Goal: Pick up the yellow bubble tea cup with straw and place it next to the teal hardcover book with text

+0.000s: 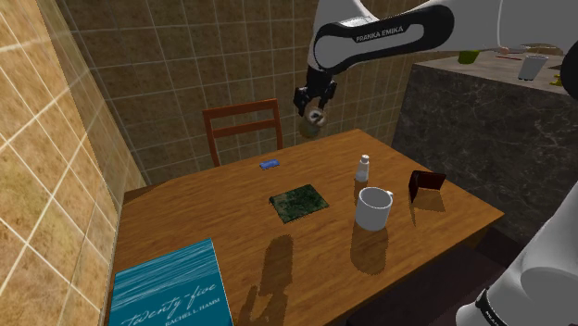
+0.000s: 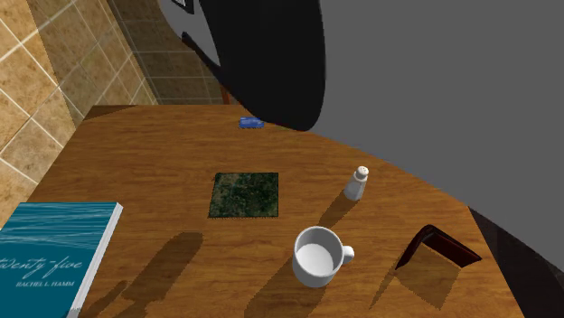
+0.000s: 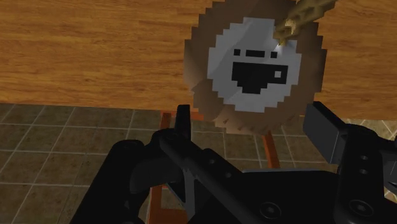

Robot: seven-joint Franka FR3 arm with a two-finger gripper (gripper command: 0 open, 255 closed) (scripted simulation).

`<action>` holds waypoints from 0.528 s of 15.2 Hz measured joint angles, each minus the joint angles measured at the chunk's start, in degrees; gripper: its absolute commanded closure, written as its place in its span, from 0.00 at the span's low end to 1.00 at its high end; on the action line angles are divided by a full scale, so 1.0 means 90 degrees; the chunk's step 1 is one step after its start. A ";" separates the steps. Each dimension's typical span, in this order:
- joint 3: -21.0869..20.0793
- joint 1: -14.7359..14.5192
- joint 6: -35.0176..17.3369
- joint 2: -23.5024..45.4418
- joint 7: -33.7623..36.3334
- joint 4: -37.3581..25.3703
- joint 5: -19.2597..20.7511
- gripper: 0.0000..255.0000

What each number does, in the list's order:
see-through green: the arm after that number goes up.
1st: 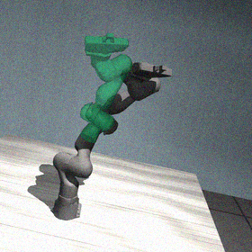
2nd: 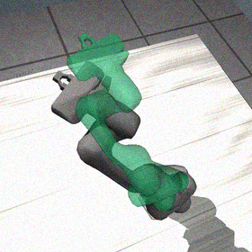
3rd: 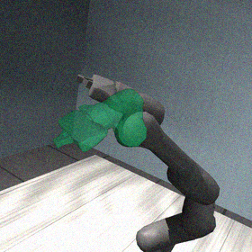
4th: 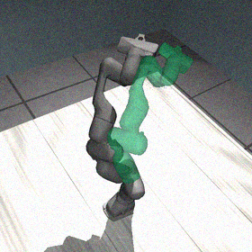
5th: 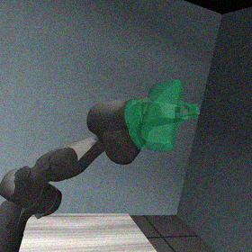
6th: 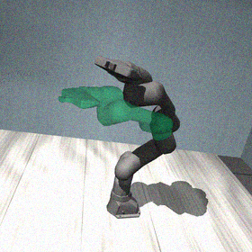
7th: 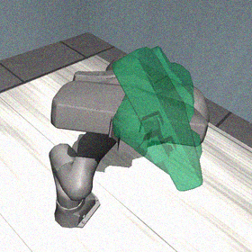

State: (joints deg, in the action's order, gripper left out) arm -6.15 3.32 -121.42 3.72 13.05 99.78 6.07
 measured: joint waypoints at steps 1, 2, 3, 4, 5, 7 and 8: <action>-0.0058 -0.0070 -0.0022 -0.0106 0.0148 0.0141 0.0040 1.00; -0.0116 -0.0136 -0.0016 -0.0233 0.0288 0.0276 0.0070 1.00; -0.0171 -0.0195 -0.0056 -0.0300 0.0420 0.0394 0.0106 1.00; -0.0234 -0.0261 -0.0007 -0.0407 0.0558 0.0468 0.0134 1.00; -0.0296 -0.0323 0.0004 -0.0483 0.0694 0.0544 0.0163 1.00; -0.0445 -0.0465 0.0019 -0.0618 0.1016 0.0705 0.0236 1.00; -0.0514 -0.0528 0.0056 -0.0694 0.1157 0.0758 0.0259 1.00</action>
State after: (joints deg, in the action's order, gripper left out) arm -10.78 -1.43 -120.91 -2.53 23.47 106.60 8.40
